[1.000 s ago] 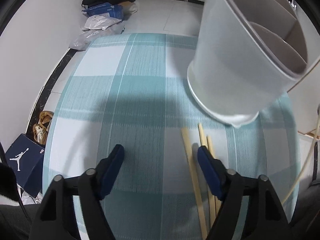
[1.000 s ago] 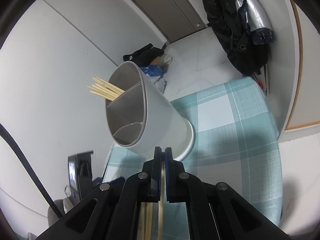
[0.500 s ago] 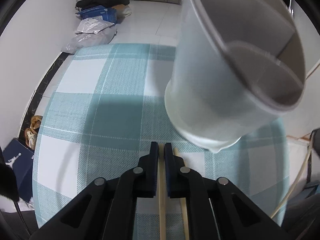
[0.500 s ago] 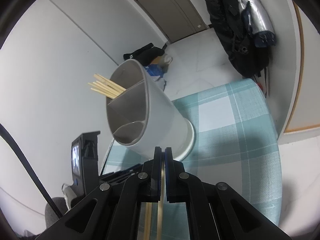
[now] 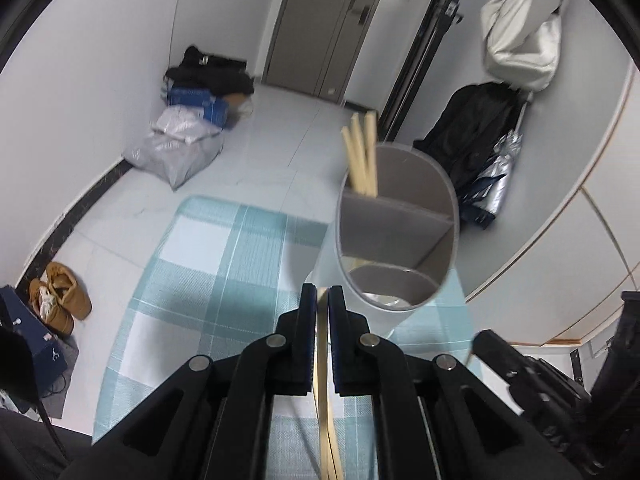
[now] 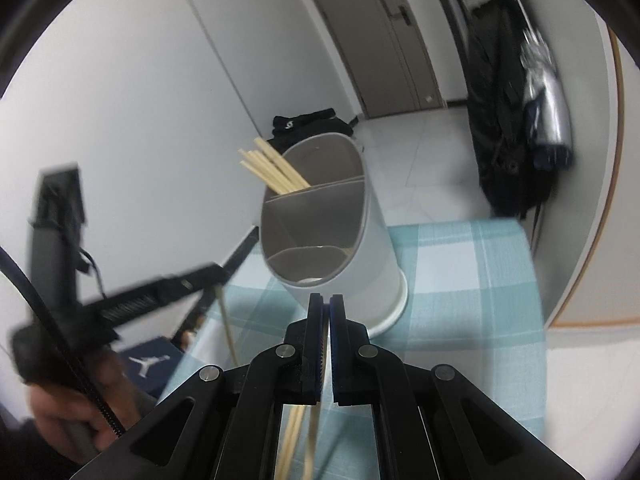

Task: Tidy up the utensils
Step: 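Lift both held chopsticks and carry them above the white holder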

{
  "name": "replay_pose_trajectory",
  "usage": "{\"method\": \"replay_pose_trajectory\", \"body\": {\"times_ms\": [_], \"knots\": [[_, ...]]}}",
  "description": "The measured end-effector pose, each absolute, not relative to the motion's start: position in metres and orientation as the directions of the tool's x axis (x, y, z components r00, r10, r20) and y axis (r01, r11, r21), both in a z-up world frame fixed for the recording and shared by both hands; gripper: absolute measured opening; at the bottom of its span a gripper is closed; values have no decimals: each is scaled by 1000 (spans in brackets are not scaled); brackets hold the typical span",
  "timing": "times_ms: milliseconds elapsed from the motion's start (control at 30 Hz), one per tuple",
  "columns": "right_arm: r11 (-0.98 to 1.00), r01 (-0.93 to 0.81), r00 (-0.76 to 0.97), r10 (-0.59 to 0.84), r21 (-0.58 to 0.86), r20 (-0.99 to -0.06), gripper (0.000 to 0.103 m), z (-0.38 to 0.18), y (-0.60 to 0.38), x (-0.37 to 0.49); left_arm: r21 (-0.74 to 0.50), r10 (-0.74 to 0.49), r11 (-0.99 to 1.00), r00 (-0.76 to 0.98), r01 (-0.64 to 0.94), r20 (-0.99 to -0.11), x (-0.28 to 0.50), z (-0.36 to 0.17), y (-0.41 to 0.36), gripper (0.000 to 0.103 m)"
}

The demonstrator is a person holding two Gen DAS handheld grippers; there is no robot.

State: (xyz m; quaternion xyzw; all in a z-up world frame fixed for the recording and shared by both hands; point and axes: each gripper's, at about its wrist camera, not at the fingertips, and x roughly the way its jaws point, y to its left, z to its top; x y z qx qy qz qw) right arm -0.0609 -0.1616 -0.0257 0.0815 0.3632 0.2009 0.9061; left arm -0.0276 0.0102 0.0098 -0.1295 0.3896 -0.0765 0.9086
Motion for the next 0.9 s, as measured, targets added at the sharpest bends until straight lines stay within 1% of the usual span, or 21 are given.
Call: {"method": "replay_pose_trajectory", "body": {"times_ms": [233,467,633,900], "knots": [[911,-336,712,412,239,-569,2,-7,-153,-74,-258,-250,961,699,97,-670,-36,18,6,3],[918,-360,733,390,168,-558,2,-1,-137,-81,-237,-259,963,697,130,-669,-47,26,5,3],[904,-384,722,419,186,-551,2,1,-136,-86,-242,-271,960,683,140,-679,-50,29,10,3],[902,-385,720,426,195,-548,2,4,-134,-91,-243,-292,955,678,169,-675,-50,40,14,3]]}}
